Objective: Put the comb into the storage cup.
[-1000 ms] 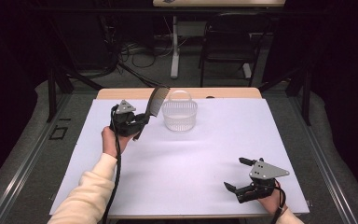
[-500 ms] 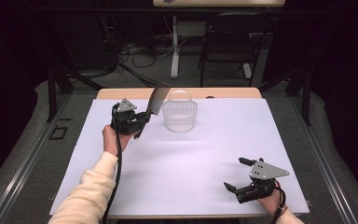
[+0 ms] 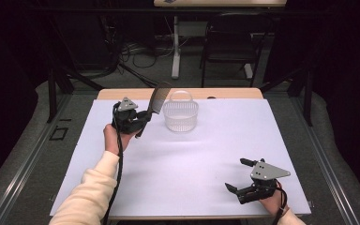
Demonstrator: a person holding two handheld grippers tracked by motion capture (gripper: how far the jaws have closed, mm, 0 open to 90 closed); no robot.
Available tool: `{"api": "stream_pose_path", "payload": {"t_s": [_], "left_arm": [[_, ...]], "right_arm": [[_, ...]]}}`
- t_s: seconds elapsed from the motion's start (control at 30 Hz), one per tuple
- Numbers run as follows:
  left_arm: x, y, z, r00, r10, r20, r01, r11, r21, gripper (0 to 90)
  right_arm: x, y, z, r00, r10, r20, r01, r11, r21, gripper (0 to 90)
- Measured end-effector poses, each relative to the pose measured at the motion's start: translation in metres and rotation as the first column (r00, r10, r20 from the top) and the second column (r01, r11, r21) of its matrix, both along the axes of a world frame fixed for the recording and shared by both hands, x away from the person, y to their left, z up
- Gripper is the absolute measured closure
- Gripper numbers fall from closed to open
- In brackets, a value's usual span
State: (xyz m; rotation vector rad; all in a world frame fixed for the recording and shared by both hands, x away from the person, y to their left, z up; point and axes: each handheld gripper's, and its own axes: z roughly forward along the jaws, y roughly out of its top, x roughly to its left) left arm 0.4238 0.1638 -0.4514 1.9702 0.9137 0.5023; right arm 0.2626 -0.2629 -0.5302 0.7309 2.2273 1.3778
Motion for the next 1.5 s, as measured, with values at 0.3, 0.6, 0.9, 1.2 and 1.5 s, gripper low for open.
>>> {"api": "stream_pose_path", "payload": {"t_s": [0.3, 0.6, 0.9, 1.2, 1.5], "left_arm": [[0.003, 0.001, 0.003, 1.0000, 0.006, 0.003, -0.006, 1.0000, -0.003, 72.3], [0.006, -0.004, 0.008, 0.9999, 0.004, 0.013, -0.004, 1.0000, -0.007, 72.3], [0.012, -0.009, 0.014, 0.9998, -0.006, 0.021, 0.006, 1.0000, -0.004, 72.3], [0.019, -0.015, 0.016, 0.9996, -0.012, 0.026, 0.012, 0.9999, -0.012, 72.3], [0.027, -0.021, 0.023, 0.9992, -0.016, 0.037, 0.016, 0.9998, -0.012, 72.3]], "right_arm": [[0.001, 0.001, -0.001, 1.0000, 0.003, 0.001, -0.003, 1.000, -0.003, 0.0], [0.000, 0.001, 0.000, 1.0000, 0.001, 0.006, -0.001, 1.000, -0.006, 0.0], [0.001, 0.000, 0.000, 1.0000, 0.000, 0.003, 0.000, 1.000, -0.007, 0.0], [0.000, 0.000, -0.001, 1.0000, 0.001, 0.000, -0.001, 1.000, -0.006, 0.0], [0.000, 0.000, -0.001, 1.0000, 0.002, -0.003, -0.002, 1.000, -0.006, 0.0]]}}
